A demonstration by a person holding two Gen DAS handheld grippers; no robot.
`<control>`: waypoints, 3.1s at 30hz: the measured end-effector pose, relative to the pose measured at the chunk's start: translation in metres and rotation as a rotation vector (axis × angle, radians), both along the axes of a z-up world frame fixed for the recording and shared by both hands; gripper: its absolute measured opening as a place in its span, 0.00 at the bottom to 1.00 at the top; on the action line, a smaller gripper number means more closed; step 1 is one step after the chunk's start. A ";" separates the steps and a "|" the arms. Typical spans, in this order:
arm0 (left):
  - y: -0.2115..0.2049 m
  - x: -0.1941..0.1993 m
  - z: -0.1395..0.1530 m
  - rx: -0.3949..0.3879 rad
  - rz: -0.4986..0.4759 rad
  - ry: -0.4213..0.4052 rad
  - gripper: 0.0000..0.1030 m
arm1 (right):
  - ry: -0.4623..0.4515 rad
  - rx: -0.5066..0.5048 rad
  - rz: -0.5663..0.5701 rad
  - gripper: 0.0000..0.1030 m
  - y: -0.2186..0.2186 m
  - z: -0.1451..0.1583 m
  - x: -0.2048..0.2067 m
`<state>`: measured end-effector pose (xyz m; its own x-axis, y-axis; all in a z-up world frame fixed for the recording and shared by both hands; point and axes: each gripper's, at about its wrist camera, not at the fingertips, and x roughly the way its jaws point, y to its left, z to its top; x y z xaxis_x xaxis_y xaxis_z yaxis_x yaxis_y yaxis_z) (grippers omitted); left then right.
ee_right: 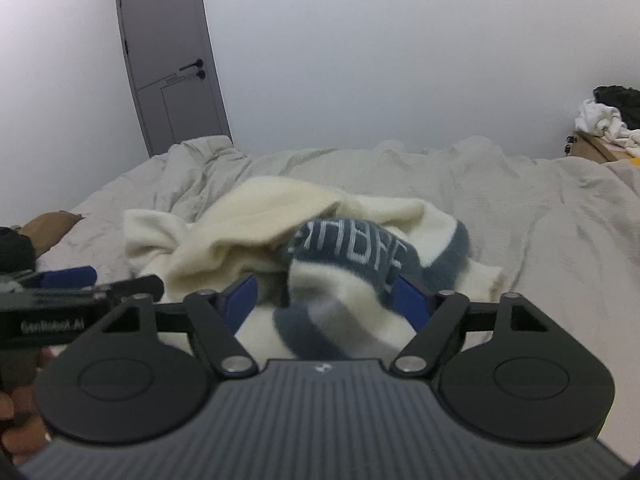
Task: Fold large clothes
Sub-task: 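Grasp the sweater hem with the left gripper while the right gripper grasps it too, then lift the sweater with both grippers and shake it out in the air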
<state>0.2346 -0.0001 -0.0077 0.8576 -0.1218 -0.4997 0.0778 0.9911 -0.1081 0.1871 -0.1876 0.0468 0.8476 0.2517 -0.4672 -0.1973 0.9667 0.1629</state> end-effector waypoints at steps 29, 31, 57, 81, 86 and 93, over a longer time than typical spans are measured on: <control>0.009 0.058 -0.009 -0.014 0.077 -0.153 0.08 | -0.024 -0.080 0.209 0.69 0.041 0.001 0.104; 0.014 0.054 -0.009 -0.029 0.074 -0.159 0.08 | -0.040 -0.128 0.240 0.73 0.049 0.004 0.095; 0.053 0.013 -0.005 -0.249 0.064 -0.254 0.07 | -0.146 -0.108 -0.206 0.18 0.057 0.004 0.080; 0.049 -0.196 0.074 -0.305 -0.069 -0.440 0.07 | -0.332 -0.100 -0.047 0.16 0.030 0.094 -0.142; 0.035 -0.205 0.047 -0.263 -0.075 -0.285 0.07 | -0.271 -0.060 -0.040 0.16 0.024 0.073 -0.152; 0.019 -0.193 0.014 -0.256 -0.077 -0.095 0.10 | -0.288 -0.061 0.011 0.15 0.027 0.045 -0.159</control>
<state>0.0420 0.0186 0.0067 0.8827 -0.3000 -0.3618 0.1734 0.9233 -0.3426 0.0282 -0.1603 0.0921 0.9447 0.2406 -0.2227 -0.2376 0.9705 0.0407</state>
